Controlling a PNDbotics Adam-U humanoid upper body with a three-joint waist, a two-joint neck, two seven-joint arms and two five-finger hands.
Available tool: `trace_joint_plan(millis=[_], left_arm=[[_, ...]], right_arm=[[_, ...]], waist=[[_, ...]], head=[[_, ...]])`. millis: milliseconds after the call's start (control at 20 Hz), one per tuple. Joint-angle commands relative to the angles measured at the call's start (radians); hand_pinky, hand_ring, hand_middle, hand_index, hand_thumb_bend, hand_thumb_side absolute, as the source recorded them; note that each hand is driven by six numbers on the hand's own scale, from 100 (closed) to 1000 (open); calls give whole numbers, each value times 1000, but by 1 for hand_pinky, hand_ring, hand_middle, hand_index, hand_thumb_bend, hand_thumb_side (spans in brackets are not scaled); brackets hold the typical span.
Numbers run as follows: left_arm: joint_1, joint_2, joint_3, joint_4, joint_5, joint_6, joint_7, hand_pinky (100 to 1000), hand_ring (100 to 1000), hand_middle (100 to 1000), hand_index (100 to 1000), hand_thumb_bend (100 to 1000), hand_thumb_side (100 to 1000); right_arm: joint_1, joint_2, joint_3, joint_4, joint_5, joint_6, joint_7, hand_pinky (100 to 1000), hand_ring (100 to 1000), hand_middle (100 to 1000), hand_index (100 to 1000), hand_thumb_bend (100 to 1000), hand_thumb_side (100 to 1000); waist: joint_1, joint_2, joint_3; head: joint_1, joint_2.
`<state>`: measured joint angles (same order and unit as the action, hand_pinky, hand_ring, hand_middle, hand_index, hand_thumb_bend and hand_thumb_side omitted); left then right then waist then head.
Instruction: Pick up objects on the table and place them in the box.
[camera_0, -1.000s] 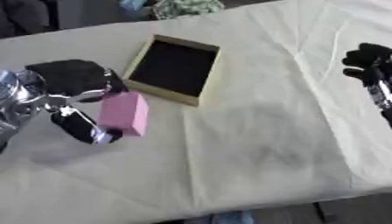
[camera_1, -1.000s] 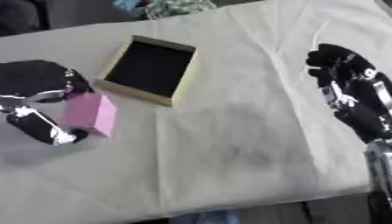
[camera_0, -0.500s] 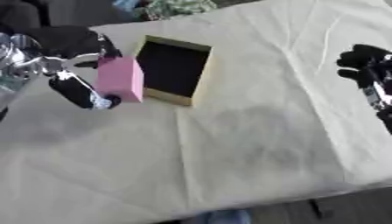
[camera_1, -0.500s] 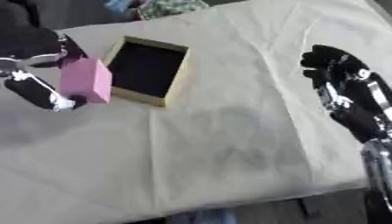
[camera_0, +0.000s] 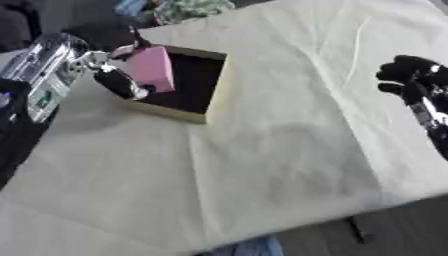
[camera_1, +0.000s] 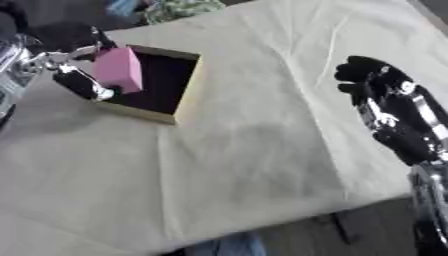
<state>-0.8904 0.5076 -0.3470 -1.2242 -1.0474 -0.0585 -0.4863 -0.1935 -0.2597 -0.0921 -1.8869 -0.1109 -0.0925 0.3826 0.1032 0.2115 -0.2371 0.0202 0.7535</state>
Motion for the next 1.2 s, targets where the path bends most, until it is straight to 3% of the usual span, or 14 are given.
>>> trace_joint_plan(millis=[50,250,350,400,450,500,600,850,1000,1200], left_arm=[[-35,-29,49,76,-74,38,96,773,659,580,812,318,496],[-42,-62,71,142,-154,100,210,816,751,732,897,539,543],[-42,-67,76,155,-172,124,247,835,780,784,925,650,584],[-41,-67,78,157,-174,136,262,835,780,784,925,650,584],[-40,-65,82,155,-171,149,279,848,802,823,942,748,627],[-38,-62,85,149,-163,163,297,848,804,827,944,762,639],[-34,-54,89,135,-133,185,322,847,806,830,944,766,644],[-1,0,111,22,34,237,379,802,750,759,915,668,647],[47,70,116,-117,162,258,379,791,736,740,907,623,647],[179,196,144,-370,329,281,350,776,718,708,889,558,644]], right_arm=[[-12,-14,2,-17,-11,1,5,859,858,789,879,100,441],[-14,-13,4,-17,-13,2,8,860,858,789,879,100,442],[-14,-13,4,-17,-13,1,9,860,858,789,879,100,441],[-14,-13,3,-16,-13,1,8,860,858,789,879,100,441],[-14,-12,2,-16,-13,1,8,860,858,789,879,100,441],[-14,-12,2,-16,-13,1,7,860,858,789,879,100,440],[-14,-12,1,-16,-12,0,7,860,858,789,879,100,440],[-12,-12,-3,-14,-11,-1,3,860,858,789,879,100,443],[-11,-12,-7,-15,-9,-1,-1,860,858,789,879,100,442],[-11,-14,-13,-16,-4,-3,-7,860,858,789,879,100,435]], waist=[[-3,-12,-7],[-1,-11,-21],[-2,-11,-24],[-2,-11,-24],[-3,-11,-23],[-3,-11,-22],[-5,-11,-17],[-12,-12,6],[-14,-13,24],[-19,-12,48]], head=[[8,-15],[10,-17],[11,-18],[10,-18],[8,-19],[7,-20],[4,-20],[-6,-16],[-16,-16],[-30,-15]])
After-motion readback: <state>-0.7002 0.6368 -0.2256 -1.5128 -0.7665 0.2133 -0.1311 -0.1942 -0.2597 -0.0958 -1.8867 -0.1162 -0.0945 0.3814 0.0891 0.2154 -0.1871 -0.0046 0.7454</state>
